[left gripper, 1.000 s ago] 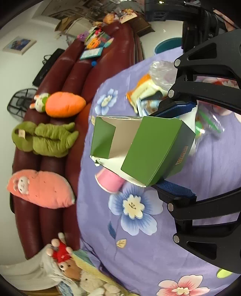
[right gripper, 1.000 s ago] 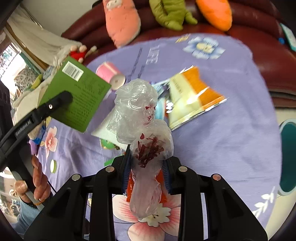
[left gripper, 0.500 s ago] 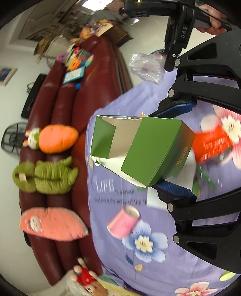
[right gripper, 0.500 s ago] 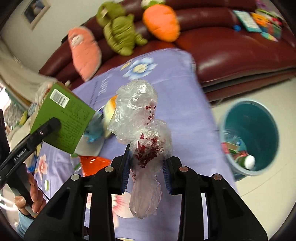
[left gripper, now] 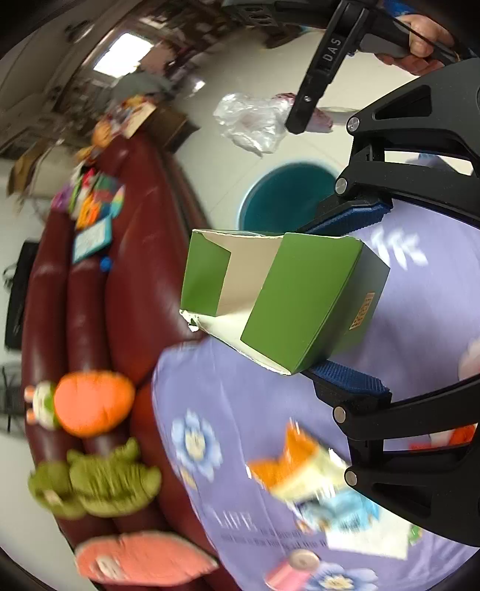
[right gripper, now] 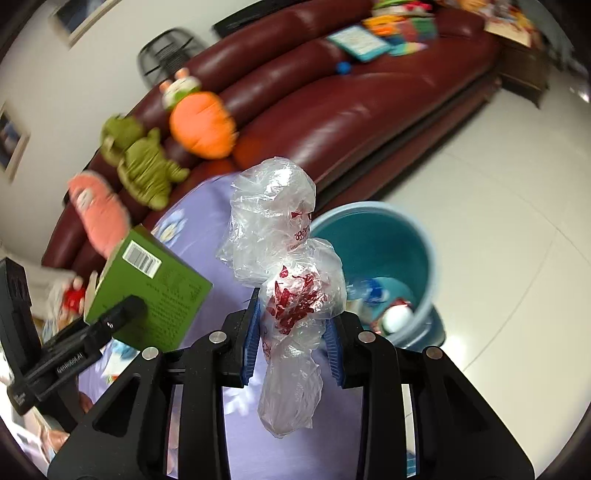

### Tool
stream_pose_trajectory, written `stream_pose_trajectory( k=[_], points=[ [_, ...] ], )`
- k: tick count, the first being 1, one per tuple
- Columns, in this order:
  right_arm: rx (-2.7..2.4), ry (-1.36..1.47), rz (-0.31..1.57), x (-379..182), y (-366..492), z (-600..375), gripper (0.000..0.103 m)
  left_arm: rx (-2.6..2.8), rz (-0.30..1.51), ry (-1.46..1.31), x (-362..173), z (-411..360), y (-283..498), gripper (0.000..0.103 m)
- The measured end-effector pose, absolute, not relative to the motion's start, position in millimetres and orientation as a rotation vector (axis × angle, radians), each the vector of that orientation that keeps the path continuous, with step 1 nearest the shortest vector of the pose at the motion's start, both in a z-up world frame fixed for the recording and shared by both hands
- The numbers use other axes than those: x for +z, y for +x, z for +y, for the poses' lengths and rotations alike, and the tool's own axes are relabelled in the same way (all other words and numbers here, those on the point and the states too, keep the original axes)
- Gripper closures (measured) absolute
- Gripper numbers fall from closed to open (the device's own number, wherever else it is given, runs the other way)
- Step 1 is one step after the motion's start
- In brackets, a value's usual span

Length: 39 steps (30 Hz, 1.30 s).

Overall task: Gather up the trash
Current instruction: 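Carry both over the teal bin and open left tool to drop the green box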

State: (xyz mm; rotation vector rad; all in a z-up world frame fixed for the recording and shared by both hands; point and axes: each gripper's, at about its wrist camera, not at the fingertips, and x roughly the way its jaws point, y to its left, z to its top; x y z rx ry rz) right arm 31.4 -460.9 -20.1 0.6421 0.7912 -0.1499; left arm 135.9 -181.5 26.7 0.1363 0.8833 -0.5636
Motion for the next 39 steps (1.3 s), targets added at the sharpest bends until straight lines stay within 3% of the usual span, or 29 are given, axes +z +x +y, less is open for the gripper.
stream_pose_trajectory(
  k=[17,26,39],
  points=[
    [-0.238,0.704,0.863,-76,43,-533,0.073,-0.658,1.044,0.22,-50,-327,163,0.039],
    [-0.266,0.687,0.893,-85,50,-539,0.073,-0.677,1.063,0.178,-80,-358,180,0.032],
    [-0.253,0.659,0.918,-84,63,-525,0.072,-0.675,1.073,0.192,-84,-343,176,0.031]
  ],
)
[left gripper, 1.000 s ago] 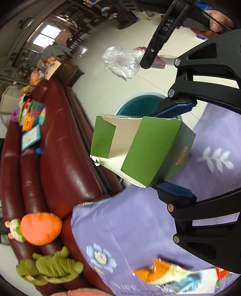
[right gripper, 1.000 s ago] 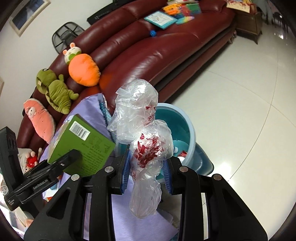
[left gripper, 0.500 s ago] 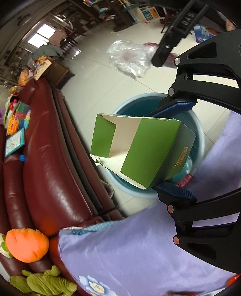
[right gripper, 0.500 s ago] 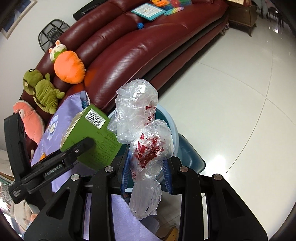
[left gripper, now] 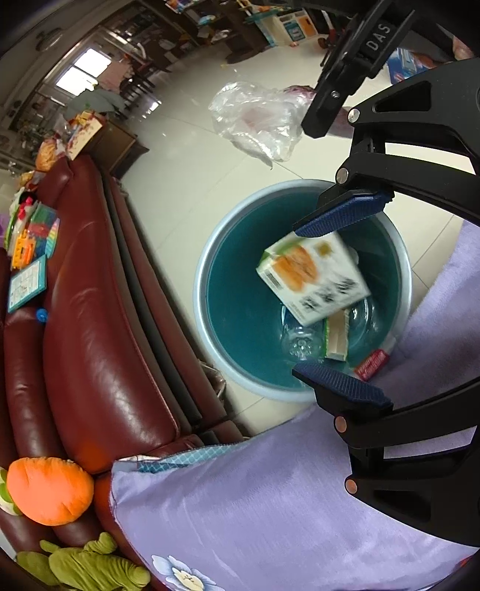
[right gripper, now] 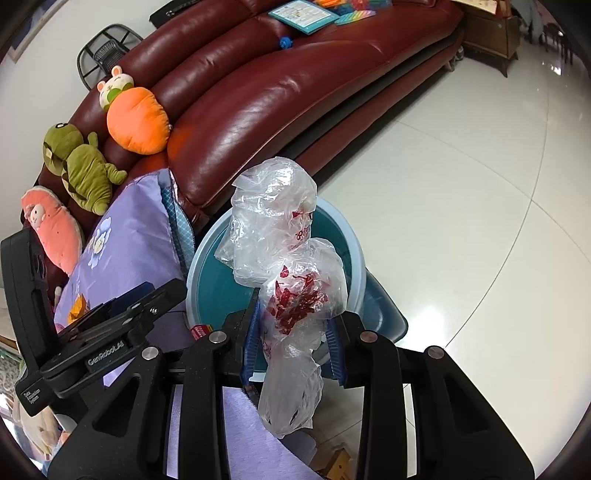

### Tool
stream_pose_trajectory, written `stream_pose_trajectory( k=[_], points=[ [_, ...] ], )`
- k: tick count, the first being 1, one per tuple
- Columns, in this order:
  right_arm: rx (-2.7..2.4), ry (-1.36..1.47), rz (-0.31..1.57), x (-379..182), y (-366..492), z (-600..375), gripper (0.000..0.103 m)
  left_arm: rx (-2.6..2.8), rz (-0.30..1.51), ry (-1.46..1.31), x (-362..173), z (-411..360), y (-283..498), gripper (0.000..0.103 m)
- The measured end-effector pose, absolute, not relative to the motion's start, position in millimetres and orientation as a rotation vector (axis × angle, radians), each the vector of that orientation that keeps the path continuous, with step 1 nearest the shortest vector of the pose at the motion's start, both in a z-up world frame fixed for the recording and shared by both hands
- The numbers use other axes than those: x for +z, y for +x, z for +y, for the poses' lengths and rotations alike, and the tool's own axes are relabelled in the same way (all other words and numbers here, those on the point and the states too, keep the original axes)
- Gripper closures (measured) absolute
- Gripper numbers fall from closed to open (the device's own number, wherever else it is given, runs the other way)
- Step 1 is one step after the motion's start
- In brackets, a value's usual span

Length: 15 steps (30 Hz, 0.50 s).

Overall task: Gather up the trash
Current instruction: 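Carry both over the teal bin and open left tool to drop the green box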

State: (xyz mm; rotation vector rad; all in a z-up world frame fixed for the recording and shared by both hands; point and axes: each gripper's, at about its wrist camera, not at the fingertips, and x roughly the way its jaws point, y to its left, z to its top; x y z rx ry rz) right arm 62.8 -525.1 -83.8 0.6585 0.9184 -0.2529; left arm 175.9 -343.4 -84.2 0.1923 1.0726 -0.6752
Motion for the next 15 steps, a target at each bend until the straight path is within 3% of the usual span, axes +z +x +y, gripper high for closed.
stream_pose_trajectory(
  k=[9,15],
  points=[
    [-0.245,0.628,0.93,-79,68,-515,0.071,-0.65,1.085,0.159,-81,-316,177,0.031],
    [-0.216,0.582,0.94,-71,87,-504,0.071,-0.638,1.07,0.126,-69,-293,174,0.025]
  ],
)
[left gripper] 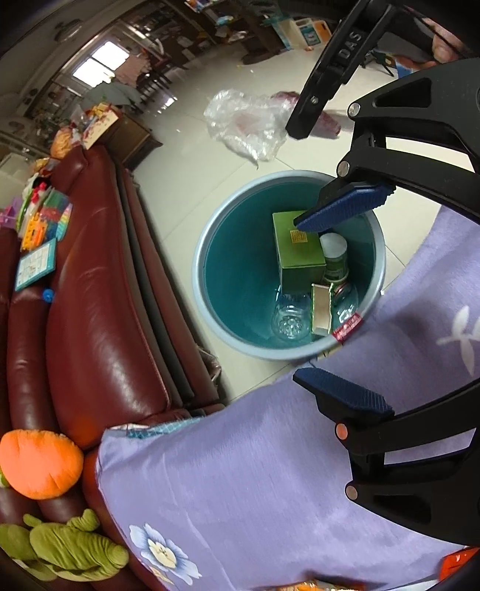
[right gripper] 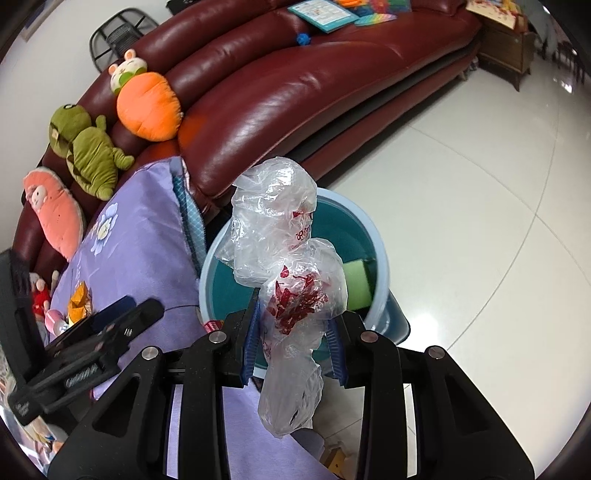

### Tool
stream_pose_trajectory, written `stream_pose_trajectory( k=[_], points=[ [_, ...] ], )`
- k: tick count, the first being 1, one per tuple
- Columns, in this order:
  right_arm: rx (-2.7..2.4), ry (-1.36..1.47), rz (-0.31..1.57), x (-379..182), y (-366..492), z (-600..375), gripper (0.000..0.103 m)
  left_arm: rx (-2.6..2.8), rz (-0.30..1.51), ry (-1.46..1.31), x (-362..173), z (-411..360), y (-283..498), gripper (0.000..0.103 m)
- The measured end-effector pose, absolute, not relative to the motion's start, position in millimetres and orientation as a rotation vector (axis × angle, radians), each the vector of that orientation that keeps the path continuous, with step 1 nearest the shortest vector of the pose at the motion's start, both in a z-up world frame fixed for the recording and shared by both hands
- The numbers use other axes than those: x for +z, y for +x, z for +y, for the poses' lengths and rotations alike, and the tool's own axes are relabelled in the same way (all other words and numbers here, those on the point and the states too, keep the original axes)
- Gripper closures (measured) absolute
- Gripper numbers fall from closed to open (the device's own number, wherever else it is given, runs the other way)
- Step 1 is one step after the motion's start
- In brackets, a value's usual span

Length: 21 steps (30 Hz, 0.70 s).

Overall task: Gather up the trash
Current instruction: 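Carry both over the teal bin and open left tool to drop the green box, then open right tool to drop the plastic bag into the teal bin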

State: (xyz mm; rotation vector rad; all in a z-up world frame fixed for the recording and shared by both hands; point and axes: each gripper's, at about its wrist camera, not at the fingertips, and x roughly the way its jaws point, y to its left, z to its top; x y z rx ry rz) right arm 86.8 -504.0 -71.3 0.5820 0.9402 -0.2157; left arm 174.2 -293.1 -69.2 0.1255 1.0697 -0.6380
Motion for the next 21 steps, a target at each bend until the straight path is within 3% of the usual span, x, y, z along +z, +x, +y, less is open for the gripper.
stream_pose_trajectory(
  k=[3,5,6,10,14,21],
  points=[
    [-0.202,0.549,0.932,-66,104,-496,0.069,-0.629,1.057,0.116,-62,-278,172,0.024],
    [-0.208,0.522,0.927,-63,116,-491,0.041,-0.62,1.051,0.108,-58,-268,172,0.024],
    [-0.211,0.512,0.922,-62,120,-488,0.039,-0.613,1.048,0.105,-56,-262,173,0.023],
    [-0.19,0.493,0.938,-61,130,-474,0.038,-0.591,1.046,0.077,-51,-241,176,0.016],
    [-0.185,0.478,0.964,-61,130,-463,0.031,-0.575,1.049,0.054,-50,-224,177,0.015],
    [-0.199,0.448,0.993,-50,124,-443,0.028,-0.57,1.064,0.006,-48,-200,176,0.015]
  ],
)
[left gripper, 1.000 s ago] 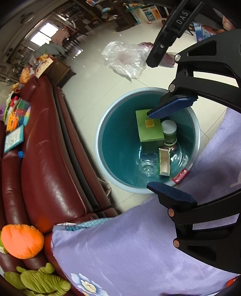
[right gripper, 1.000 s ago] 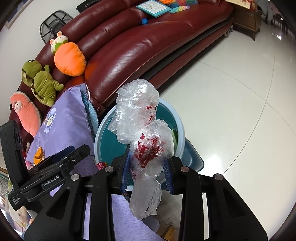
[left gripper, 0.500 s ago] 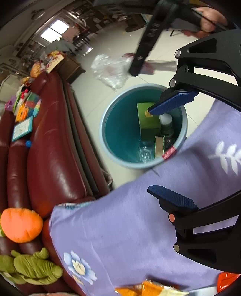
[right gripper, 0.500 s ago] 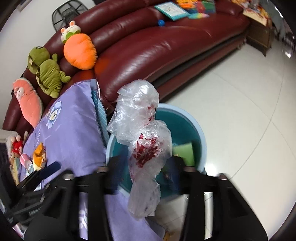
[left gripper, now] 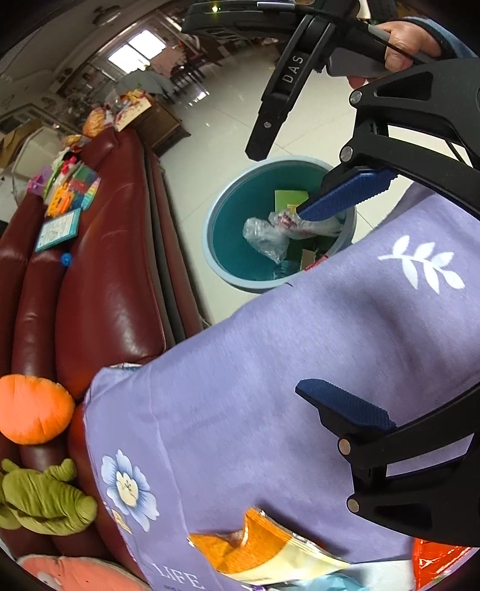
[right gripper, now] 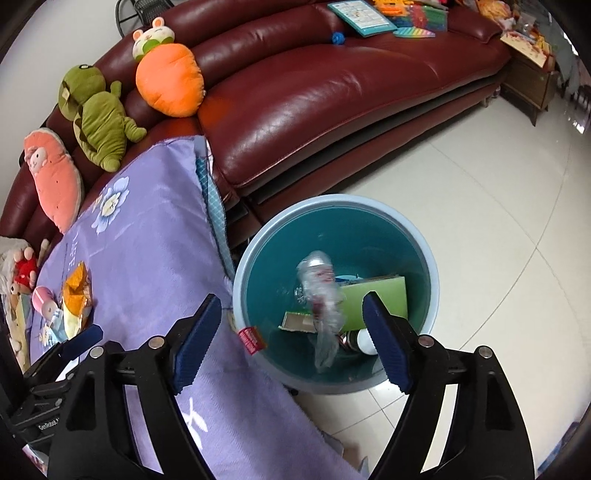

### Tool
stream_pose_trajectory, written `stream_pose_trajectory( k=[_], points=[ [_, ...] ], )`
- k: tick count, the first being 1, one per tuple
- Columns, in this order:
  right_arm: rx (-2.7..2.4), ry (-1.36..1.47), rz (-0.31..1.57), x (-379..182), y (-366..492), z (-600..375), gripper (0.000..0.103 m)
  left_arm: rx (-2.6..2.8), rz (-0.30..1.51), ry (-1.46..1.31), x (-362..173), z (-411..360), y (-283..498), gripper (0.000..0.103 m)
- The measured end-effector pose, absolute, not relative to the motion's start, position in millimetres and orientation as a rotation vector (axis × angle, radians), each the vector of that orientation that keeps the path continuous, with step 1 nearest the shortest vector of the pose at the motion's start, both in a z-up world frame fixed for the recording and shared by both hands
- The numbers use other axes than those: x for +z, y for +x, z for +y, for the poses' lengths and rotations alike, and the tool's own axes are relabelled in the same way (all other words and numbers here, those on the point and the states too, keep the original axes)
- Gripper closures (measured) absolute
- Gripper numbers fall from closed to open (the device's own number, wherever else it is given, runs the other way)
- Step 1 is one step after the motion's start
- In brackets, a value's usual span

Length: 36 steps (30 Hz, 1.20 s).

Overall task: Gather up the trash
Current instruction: 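Open right tool to drop the plastic bag into the teal bin, then grasp the blue-white snack wrapper with left tool while right tool grasps the orange chip bag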

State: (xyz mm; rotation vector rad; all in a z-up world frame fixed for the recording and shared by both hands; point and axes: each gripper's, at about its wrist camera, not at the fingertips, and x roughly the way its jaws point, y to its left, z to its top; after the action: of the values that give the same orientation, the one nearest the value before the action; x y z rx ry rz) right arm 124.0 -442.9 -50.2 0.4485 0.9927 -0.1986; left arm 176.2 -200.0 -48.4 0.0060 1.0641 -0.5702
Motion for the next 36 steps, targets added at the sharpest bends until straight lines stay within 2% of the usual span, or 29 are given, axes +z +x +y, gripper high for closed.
stream_pose_trajectory(
  k=[12,24,31,36],
  points=[
    [-0.091,0.344,0.989,-16,124,-365,0.025,-0.519,1.001,-0.072,-19,-129,158,0.014],
    [0.047,0.202,1.022,-3,152,-273,0.025,-0.331,0.944,-0.152,-4,-12,158,0.014],
    [0.11,0.136,1.053,-8,177,-236,0.025,-0.179,0.968,-0.191,-22,52,178,0.014],
    [0.124,0.107,1.079,-13,193,-221,0.025,-0.144,1.027,-0.181,-43,67,199,0.014]
  ],
)
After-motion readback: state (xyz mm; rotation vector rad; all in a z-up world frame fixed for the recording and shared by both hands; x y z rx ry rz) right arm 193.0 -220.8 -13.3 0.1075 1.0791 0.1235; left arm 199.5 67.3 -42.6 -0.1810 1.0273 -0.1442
